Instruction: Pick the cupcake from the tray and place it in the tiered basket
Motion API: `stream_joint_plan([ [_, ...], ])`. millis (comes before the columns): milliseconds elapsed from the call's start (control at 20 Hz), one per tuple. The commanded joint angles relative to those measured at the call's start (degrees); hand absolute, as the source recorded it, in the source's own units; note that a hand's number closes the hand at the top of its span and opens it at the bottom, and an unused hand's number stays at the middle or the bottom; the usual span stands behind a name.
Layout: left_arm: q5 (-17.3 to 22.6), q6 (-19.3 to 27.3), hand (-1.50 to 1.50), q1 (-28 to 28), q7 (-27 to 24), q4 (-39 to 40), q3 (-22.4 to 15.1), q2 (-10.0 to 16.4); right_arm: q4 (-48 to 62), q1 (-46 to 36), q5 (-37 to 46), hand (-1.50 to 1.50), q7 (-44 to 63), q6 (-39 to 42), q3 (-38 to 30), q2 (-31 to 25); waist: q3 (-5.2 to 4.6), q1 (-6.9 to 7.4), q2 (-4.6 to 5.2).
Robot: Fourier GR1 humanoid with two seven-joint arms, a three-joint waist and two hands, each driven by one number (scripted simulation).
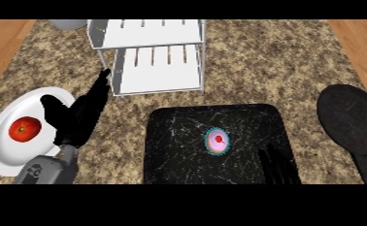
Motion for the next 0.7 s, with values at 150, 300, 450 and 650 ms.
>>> stream_joint_plan([
  [150, -1.8, -0.9, 0.00, 0.9, -2.4, 1.2, -1.9, -2.9, 6.2, -9.5, 13.9, -1.50, 22.9, 8.8, 10.6, 4.5, 0.13, 0.13, 0.09],
  [300, -0.9, -1.7, 0.00, 0.2, 0.7, -0.1, -0.9, -2.1, 10.8, -14.9, 12.6, -1.50, 29.3, 7.6, 12.9, 4.4, 0.20, 0.29, 0.06],
  [450, -2.1, 0.1, 0.00, -3.9, 2.0, 2.7, -0.6, -4.3, 11.3, -17.4, 9.9, -1.50, 31.7, 10.1, 13.8, 4.2, 0.22, -0.02, 0.11],
  [650, -2.0, -2.2, 0.00, 1.3, -0.9, 1.2, -0.2, -3.2, 12.9, -19.2, 8.0, -1.50, 35.5, 11.2, 13.5, 4.1, 0.21, 0.34, 0.04],
])
